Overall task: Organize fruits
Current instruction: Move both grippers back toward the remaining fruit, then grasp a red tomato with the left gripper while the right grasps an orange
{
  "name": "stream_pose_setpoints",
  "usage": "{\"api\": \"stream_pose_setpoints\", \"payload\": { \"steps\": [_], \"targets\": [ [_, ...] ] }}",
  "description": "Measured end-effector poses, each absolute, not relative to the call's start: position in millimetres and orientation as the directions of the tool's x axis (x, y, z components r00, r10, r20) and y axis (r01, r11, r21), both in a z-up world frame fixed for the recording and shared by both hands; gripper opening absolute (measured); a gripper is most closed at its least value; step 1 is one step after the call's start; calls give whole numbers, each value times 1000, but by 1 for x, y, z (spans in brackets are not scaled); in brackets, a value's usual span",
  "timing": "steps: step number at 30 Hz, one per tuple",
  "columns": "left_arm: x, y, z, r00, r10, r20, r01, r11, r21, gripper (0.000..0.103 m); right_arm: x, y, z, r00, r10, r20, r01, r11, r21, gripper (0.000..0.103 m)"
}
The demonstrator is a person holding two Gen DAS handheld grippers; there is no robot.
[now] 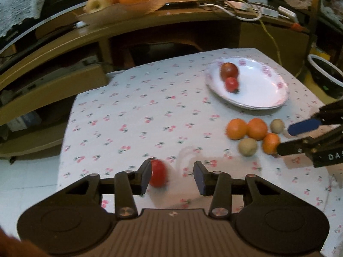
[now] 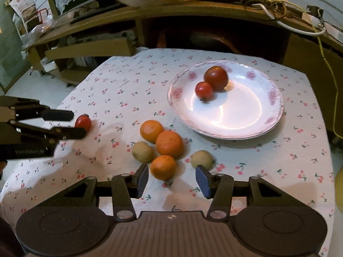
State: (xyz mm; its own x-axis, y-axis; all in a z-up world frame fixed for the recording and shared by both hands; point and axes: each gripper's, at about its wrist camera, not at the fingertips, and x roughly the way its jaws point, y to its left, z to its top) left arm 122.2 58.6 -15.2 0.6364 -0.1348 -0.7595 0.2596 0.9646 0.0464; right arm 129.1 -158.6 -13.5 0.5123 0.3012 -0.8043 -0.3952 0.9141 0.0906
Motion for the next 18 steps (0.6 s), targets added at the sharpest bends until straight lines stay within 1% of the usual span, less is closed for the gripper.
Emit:
{"api": "stream_pose_setpoints", "payload": {
  "steps": [7,15,18],
  "targets": [
    [133,62,-32,625,-101,-774,241,968,68,48,129,-152,-26,484,290,-826,-407,910,81,52],
    [142,59,-49,608,-91,-788,226,972,62,48,132,-155,-29,482,291,-826,-402,911,87,52],
    [143,57,-49,616,-100,-782,235,970,61,45,135,-155,-33,480,292,-827,-399,912,90,52]
  ]
}}
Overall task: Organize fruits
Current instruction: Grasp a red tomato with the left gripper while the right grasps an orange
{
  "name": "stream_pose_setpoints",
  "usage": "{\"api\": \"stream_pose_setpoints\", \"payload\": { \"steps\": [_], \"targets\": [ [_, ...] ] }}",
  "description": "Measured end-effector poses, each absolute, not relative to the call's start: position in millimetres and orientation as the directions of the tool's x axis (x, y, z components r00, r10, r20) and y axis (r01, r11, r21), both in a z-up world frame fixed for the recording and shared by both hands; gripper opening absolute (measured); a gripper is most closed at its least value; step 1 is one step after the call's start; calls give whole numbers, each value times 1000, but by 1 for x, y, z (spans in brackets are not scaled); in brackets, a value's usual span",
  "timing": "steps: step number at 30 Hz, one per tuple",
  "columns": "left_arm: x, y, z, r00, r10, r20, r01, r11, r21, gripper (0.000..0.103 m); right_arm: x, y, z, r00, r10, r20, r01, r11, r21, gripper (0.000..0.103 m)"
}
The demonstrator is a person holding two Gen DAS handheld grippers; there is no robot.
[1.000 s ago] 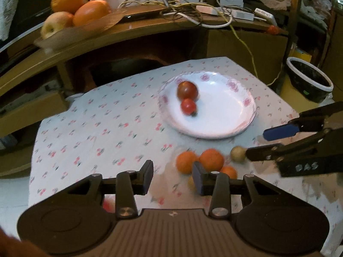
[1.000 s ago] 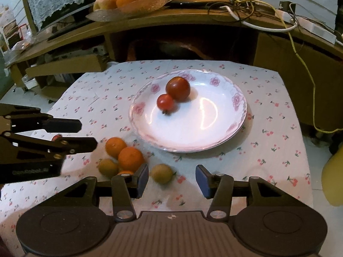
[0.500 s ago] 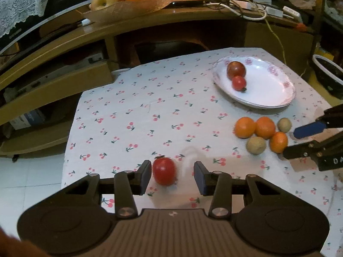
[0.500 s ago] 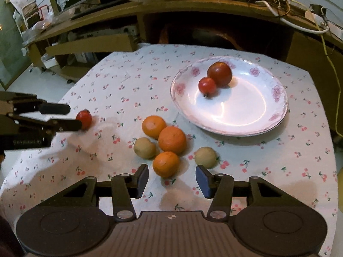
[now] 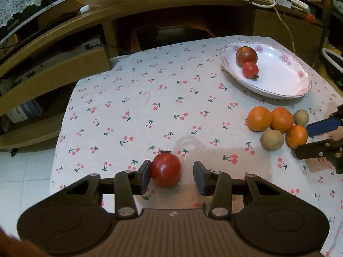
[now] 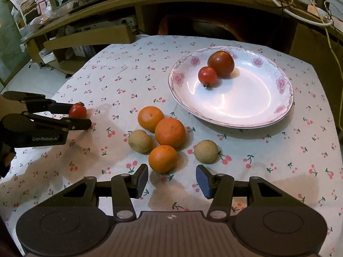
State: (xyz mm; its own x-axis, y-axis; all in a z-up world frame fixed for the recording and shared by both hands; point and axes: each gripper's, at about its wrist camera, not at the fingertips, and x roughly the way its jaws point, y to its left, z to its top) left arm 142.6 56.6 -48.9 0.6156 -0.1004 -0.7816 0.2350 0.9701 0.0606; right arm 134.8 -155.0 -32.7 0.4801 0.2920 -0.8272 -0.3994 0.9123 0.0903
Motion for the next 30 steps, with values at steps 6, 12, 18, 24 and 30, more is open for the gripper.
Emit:
{"api": "stream_pose_setpoints", "payload": {
  "steps": [6,12,18,24,30],
  "targets": [
    [138,47,-45,602,-155,-783,284,958,28,36,138,-149,-34,480,307,-822,-418,903,93,49],
    [130,34,-48,580,-193,-792,339,941,18,35,136,-144,-34,483,313,-818,-442,893,81,31],
    [134,35,-48,575,-204,-792,333,943,-2,36,130,-143,-33,463,328,-823,-468,879,87,30],
    [136,30,-49,584,-198,-787,339,941,15,37,127,-144,-34,449,334,-829,-488,869,86,32],
    [135,28,-50,597,-197,-778,338,941,21,37,126,-146,-34,451,343,-824,-491,867,92,32]
  ]
}}
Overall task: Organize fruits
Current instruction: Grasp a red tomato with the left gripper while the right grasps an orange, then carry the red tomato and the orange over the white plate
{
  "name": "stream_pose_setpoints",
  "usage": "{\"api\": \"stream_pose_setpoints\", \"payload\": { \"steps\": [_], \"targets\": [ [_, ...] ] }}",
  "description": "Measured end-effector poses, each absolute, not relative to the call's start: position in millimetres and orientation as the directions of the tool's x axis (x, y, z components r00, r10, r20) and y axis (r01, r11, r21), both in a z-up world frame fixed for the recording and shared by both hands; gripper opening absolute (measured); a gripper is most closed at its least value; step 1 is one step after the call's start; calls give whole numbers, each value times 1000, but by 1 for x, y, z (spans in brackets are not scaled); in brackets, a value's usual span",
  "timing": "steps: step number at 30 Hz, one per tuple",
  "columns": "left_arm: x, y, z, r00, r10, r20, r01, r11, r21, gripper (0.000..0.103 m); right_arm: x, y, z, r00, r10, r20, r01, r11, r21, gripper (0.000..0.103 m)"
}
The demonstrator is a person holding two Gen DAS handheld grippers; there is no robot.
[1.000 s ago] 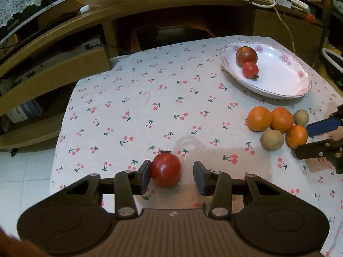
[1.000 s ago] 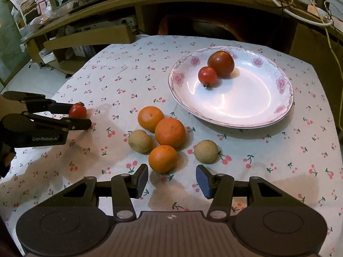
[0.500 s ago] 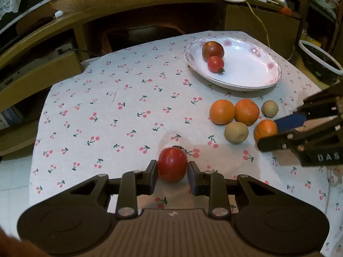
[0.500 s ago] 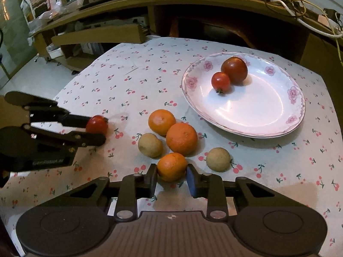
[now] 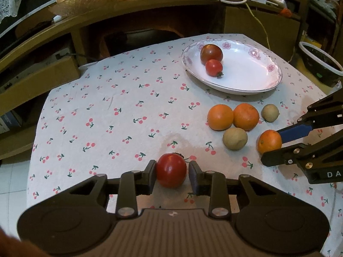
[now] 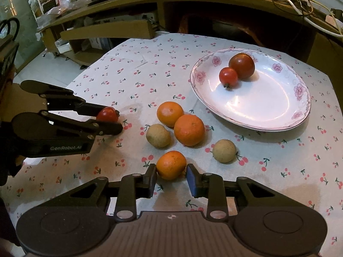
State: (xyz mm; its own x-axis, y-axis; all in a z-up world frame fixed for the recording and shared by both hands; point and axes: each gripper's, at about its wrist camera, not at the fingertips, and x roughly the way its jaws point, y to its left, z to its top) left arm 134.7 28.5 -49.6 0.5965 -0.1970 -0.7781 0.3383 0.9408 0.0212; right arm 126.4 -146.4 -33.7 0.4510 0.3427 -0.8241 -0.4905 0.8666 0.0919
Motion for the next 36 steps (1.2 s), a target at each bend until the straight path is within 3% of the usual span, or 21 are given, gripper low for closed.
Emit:
{"api": "stream_pose_setpoints", "payload": {
  "steps": [24,36],
  "targets": [
    [74,-30,-43,526,-287,-801,496,868,15,34,67,-172,-28,469,284,-836,-480,877,29,30],
    [77,-19,-46,532,-289,-796,500,866,20,57,71,-174,-31,473,306,-826,-502,864,33,43]
  ]
}}
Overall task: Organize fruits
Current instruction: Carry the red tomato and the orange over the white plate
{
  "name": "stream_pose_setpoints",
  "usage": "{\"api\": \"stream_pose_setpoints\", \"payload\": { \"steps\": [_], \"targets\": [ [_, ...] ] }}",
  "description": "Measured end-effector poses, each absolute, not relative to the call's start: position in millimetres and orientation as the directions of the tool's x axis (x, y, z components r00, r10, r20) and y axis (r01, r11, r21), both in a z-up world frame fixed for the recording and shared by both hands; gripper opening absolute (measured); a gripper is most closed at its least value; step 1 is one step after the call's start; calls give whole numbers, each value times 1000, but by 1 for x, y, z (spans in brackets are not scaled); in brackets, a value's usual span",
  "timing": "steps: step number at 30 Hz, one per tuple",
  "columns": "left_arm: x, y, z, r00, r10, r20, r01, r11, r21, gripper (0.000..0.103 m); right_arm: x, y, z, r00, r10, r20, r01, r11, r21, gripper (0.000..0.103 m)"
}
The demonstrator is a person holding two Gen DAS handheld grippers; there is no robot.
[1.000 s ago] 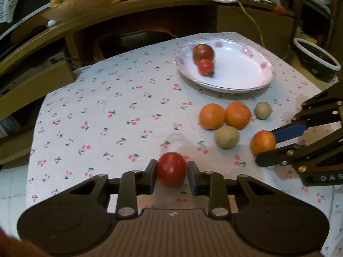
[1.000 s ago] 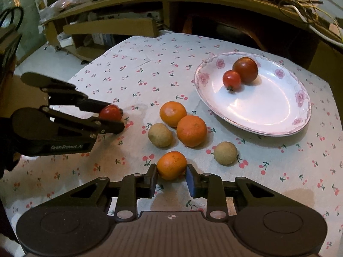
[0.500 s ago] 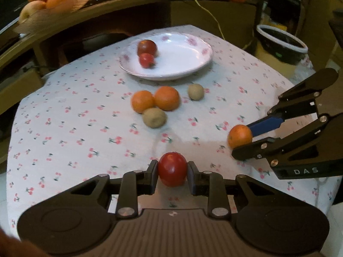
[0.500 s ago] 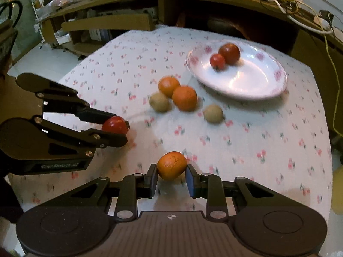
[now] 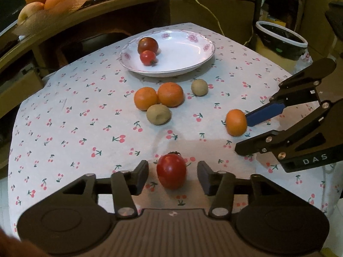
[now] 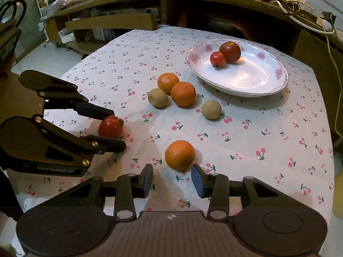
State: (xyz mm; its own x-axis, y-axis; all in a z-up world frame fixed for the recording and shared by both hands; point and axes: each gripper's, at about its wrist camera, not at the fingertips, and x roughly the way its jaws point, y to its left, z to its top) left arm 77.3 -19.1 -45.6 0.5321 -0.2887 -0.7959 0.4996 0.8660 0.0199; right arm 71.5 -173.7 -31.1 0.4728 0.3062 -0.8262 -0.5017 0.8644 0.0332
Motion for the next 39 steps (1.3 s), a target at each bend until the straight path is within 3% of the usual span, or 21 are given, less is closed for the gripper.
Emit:
{"api": "stream_pose_setpoints", "payload": {
  "steps": [8,15,18,39],
  "targets": [
    [78,-18,-46,533,-287,-796,496,868,19,57,77,-176,-31,478,315,-820,-493,869,47,45],
    [78,-16,-45,530,-286,-798,484,875,8,43,78,-172,-31,473,321,-820,-502,864,49,44],
    [78,-17,-44,524,-294,-799,486,874,-3,34,79,-172,-30,479,304,-824,-490,871,37,32],
    [99,-33,-23,556,-320,-767,476,879,-22,34,87,-173,-13,514,326,-793,-461,885,65,29]
  ]
}}
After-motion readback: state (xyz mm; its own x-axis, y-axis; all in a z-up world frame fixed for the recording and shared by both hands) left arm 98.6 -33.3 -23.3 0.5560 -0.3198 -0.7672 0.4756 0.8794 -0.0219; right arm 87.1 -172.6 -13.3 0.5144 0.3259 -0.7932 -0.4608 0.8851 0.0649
